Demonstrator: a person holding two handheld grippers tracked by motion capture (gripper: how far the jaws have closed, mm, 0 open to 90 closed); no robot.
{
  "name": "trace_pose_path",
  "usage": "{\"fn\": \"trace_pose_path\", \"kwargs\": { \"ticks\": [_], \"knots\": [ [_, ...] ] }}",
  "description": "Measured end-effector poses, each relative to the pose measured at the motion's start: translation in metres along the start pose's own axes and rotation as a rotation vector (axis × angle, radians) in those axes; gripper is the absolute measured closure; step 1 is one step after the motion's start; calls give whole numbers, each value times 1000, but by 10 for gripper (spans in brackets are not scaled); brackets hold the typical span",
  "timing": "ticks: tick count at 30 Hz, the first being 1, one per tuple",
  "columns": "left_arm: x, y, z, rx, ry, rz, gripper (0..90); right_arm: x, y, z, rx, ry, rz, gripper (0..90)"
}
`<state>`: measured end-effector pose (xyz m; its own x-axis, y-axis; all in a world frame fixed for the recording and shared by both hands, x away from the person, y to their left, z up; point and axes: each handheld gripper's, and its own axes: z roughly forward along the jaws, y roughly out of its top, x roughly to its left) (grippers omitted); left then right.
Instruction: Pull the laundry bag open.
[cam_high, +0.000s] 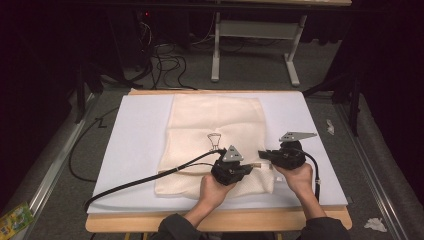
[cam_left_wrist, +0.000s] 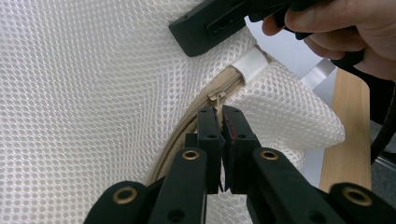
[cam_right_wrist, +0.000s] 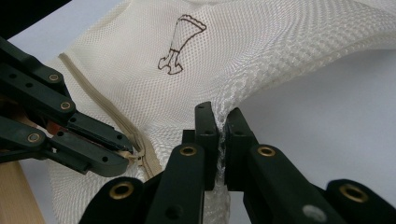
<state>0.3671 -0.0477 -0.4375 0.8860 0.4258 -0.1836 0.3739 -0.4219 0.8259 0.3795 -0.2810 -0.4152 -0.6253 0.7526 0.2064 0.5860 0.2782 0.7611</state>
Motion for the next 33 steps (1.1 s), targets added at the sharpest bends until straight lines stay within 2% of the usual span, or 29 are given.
{"fn": "trace_pose_path", "kwargs": {
  "ticks": [9,18,33],
  "knots": [
    [0,-2,1,-3,-8,-5,871,-1,1,1,2,4,3,882],
    [2,-3,-3,-7,2,3,871,0,0,3,9,2,0,883],
    [7,-7,-7,-14,7,-14,872,-1,0,4,18,0,-4,883]
  ]
}}
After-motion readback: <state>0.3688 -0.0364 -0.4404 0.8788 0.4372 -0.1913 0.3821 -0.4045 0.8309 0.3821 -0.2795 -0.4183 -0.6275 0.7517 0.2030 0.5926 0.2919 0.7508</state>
